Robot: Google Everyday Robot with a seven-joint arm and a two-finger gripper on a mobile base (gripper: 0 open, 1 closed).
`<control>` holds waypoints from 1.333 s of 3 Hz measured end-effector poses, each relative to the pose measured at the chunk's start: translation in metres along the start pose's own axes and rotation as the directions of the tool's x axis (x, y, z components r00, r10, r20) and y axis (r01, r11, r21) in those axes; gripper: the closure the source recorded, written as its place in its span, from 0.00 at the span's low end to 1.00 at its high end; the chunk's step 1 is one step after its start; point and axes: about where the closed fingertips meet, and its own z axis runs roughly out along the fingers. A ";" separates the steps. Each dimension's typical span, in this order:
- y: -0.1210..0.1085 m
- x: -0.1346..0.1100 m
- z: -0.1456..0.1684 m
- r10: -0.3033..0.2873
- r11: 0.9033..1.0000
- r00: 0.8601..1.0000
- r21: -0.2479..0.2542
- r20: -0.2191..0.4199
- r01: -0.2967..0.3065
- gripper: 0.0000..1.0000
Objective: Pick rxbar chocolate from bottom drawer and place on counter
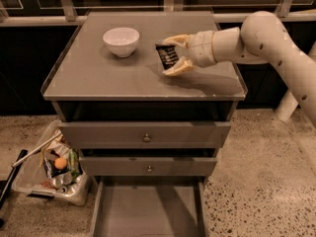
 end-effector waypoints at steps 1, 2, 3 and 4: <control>0.000 0.000 0.000 0.000 1.000 1.000 0.000 0.000 0.000 0.61; 0.000 0.000 0.000 0.000 1.000 1.000 0.000 0.000 0.000 0.38; 0.000 0.000 0.000 0.000 1.000 1.000 0.000 0.000 0.000 0.15; 0.000 0.000 0.000 0.000 1.000 1.000 0.000 0.000 0.000 0.00</control>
Offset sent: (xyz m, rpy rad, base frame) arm 0.0000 0.0000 0.0000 0.0000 0.0000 0.0000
